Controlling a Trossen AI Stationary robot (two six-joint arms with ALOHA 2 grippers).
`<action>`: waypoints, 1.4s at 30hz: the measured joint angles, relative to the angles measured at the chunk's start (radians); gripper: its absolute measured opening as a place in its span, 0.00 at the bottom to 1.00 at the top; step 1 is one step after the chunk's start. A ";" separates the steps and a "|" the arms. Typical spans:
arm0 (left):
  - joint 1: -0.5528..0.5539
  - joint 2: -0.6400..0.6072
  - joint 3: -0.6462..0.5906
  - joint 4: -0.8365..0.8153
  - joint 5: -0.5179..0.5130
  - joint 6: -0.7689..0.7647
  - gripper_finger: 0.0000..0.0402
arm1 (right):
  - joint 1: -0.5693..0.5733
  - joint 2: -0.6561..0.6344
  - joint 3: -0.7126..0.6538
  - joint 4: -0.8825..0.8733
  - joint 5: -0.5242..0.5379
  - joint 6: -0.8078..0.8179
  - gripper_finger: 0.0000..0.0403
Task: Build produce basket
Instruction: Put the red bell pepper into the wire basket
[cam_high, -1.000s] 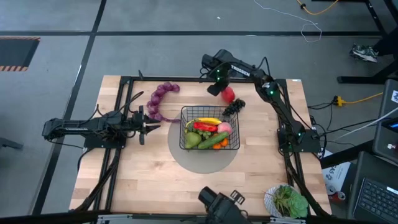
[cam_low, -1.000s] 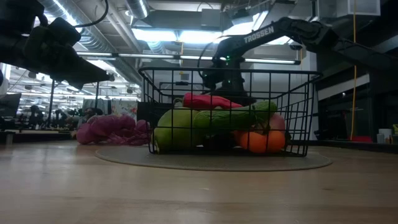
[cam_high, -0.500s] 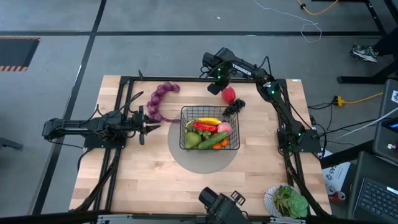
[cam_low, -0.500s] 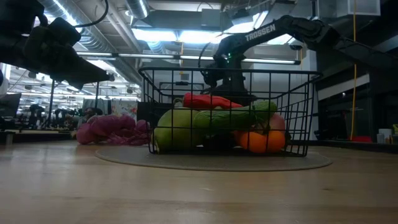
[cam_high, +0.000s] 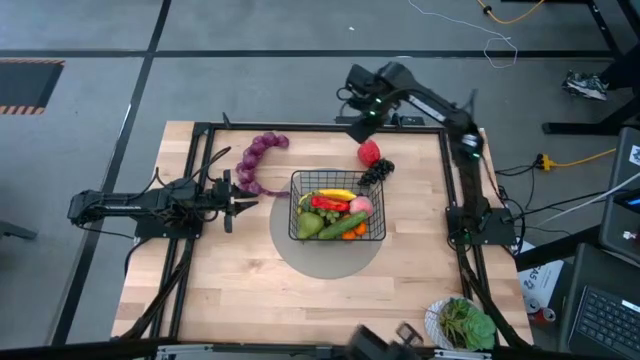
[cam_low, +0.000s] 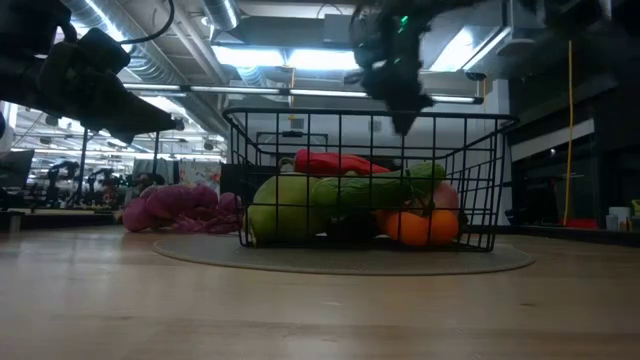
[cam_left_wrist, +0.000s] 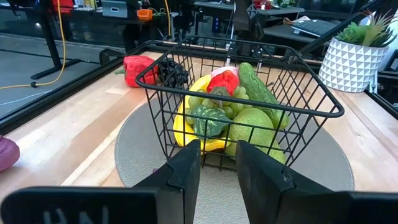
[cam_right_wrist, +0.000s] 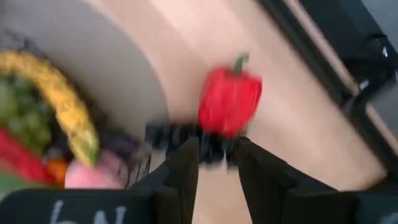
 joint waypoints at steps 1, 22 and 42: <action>0.000 0.000 0.000 0.000 0.000 0.000 0.24 | 0.004 -0.048 -0.058 0.001 0.001 0.013 0.27; 0.000 0.000 0.000 0.000 0.000 0.000 0.24 | -0.101 -0.165 -0.706 0.900 -0.116 0.155 0.27; 0.000 0.000 0.000 0.000 0.000 0.000 0.24 | -0.057 -0.061 -0.655 0.198 0.236 0.221 0.27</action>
